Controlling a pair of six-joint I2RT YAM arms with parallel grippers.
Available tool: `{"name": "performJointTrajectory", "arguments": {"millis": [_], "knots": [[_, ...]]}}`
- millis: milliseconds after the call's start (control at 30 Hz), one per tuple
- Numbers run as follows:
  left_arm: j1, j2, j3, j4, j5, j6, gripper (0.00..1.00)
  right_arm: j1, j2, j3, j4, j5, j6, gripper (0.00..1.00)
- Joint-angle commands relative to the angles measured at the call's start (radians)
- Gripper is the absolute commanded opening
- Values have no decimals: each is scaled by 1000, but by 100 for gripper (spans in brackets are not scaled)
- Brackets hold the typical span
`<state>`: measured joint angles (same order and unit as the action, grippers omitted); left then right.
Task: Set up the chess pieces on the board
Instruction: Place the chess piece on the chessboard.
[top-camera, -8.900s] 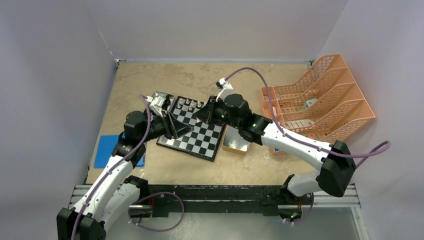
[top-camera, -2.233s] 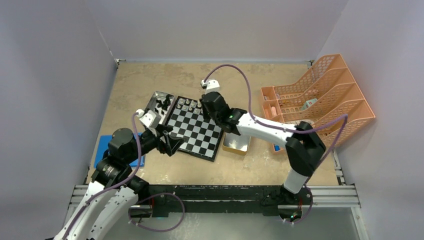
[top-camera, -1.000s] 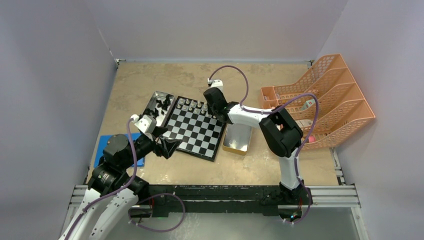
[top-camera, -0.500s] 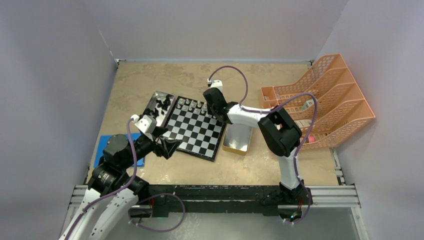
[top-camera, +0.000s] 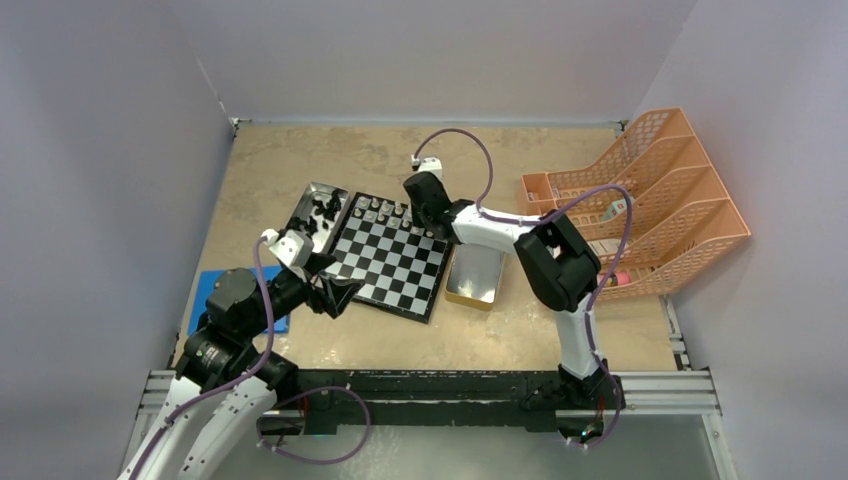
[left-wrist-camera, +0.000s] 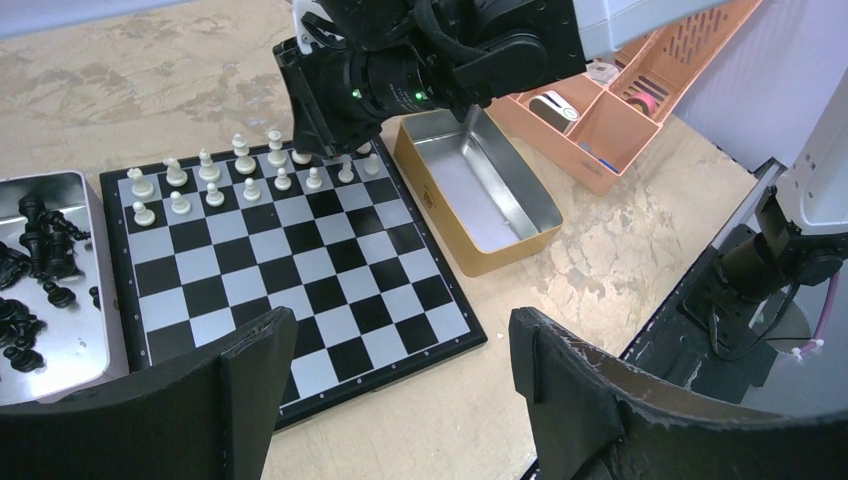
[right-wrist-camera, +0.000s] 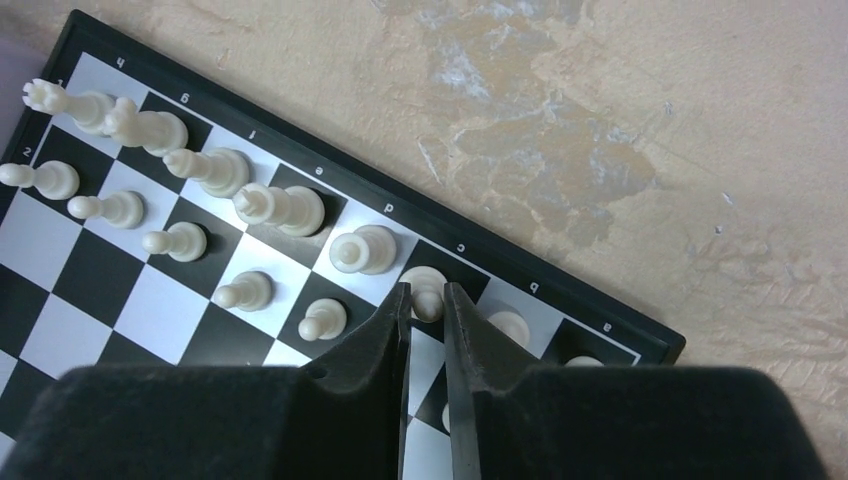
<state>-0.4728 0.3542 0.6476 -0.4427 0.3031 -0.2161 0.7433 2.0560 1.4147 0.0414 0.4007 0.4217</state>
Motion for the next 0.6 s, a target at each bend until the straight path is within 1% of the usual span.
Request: {"name": "performJointTrajectory", "arguments": {"millis": [0,133,333,467,567], "knots": [[1,-8,3,25,10,12,78,0,5,63,-26,-18,11,21],[0,-22,-3,31,10,11,78,0,-2,70,-51,-14,25,30],[1,-10,-4,37,21,11,78,0,-34,78,-76,5,3,30],[0,-5,2,26,18,9,78,-1,-7,100,-112,8,5,30],[0,-15,3,22,11,6,78,-2,-2,99,-109,9,9,30]]}}
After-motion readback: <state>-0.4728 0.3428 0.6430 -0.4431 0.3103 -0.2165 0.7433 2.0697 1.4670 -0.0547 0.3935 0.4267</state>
